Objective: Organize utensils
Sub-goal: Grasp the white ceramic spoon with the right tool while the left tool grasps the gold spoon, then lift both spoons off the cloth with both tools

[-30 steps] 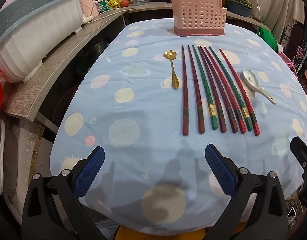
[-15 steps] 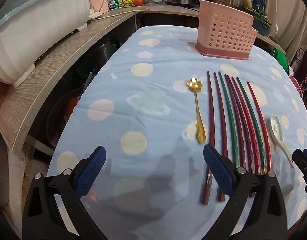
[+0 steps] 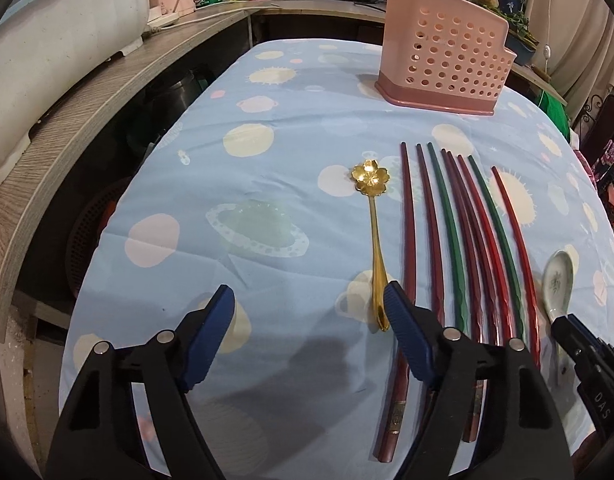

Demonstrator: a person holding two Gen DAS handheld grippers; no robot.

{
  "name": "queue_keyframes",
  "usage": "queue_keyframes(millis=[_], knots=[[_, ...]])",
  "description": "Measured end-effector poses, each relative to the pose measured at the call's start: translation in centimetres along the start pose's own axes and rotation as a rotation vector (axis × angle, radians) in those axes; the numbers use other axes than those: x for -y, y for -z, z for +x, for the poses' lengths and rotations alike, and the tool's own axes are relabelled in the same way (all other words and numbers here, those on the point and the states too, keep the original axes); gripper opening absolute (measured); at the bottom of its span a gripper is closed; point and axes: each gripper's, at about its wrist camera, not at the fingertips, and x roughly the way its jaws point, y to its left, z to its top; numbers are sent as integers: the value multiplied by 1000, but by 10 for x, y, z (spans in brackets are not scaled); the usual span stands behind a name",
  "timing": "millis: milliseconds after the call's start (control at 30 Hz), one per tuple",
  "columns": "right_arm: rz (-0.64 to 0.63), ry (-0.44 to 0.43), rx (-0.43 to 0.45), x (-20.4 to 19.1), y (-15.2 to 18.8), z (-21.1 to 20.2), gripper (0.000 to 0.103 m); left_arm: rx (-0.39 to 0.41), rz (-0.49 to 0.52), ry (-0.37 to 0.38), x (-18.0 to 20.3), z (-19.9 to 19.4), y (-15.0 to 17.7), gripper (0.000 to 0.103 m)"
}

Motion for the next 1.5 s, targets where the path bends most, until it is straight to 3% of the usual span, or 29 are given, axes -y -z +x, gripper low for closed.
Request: queue_keyframes(millis=[400, 600, 700, 833, 933, 1500], knots=[[-32, 27, 21, -4, 8, -4, 14, -8, 24, 14, 6, 11, 0, 63], [-35, 32, 27, -3, 10, -4, 11, 8, 33, 19, 6, 8, 3, 46], [-37, 32, 26, -3, 11, -5, 10, 11, 38, 37, 6, 6, 5, 34], [-25, 25, 22, -1, 13, -8, 9, 10, 37, 68, 7, 4, 5, 11], [-14, 19, 17, 1, 16, -12, 9, 3, 25, 101, 5, 2, 5, 5], [39, 24, 52, 20, 30, -50, 8, 71, -10, 108, -10, -49, 16, 1]])
